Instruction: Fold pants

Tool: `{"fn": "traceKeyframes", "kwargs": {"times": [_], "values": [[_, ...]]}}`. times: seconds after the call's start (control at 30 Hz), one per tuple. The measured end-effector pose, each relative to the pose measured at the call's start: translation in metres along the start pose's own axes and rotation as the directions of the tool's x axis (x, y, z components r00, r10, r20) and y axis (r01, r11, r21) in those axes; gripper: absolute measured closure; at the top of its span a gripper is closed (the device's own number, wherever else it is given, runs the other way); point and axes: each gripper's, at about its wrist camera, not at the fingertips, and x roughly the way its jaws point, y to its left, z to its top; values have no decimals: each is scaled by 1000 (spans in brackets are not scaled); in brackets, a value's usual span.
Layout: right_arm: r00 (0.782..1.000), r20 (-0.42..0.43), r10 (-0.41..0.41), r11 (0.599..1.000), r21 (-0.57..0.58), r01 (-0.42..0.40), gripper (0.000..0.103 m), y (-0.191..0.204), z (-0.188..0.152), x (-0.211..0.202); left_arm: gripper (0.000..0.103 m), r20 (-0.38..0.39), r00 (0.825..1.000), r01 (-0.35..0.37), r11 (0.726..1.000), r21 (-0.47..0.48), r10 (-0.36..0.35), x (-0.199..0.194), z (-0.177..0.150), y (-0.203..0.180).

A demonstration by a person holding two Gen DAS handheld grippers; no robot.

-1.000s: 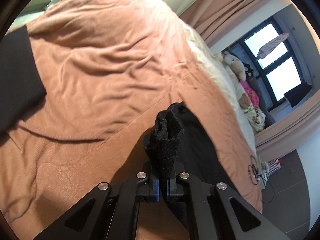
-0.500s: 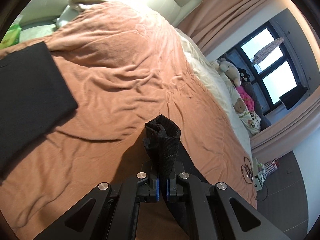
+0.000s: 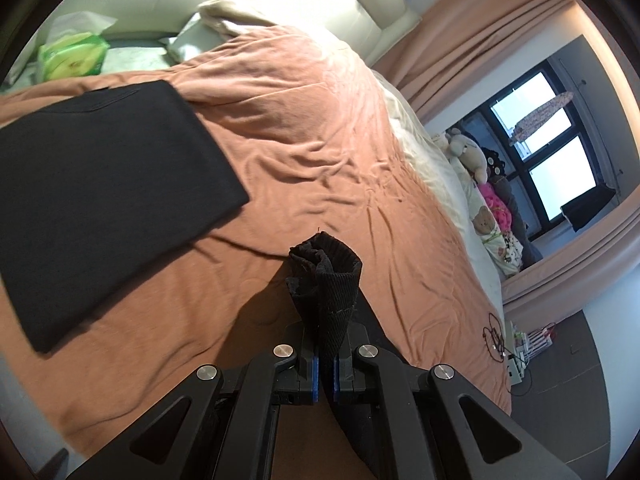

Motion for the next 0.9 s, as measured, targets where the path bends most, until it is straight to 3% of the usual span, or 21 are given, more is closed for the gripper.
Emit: {"fn": "traceKeyframes", "kwargs": {"times": [0.4, 0.67, 0.9], "values": [[1000, -7, -12, 999, 42, 13, 99, -14, -28, -23, 99, -3, 1000, -22, 1000, -14, 22, -32, -17, 39], [999, -33, -29, 998, 59, 31, 99, -30, -43, -29, 99, -26, 998, -55, 997, -54, 53, -28, -31, 72], [992, -110, -69, 990, 115, 81, 93, -50, -63, -6, 96, -139, 977, -168, 985, -26, 163, 0, -50, 93]]}}
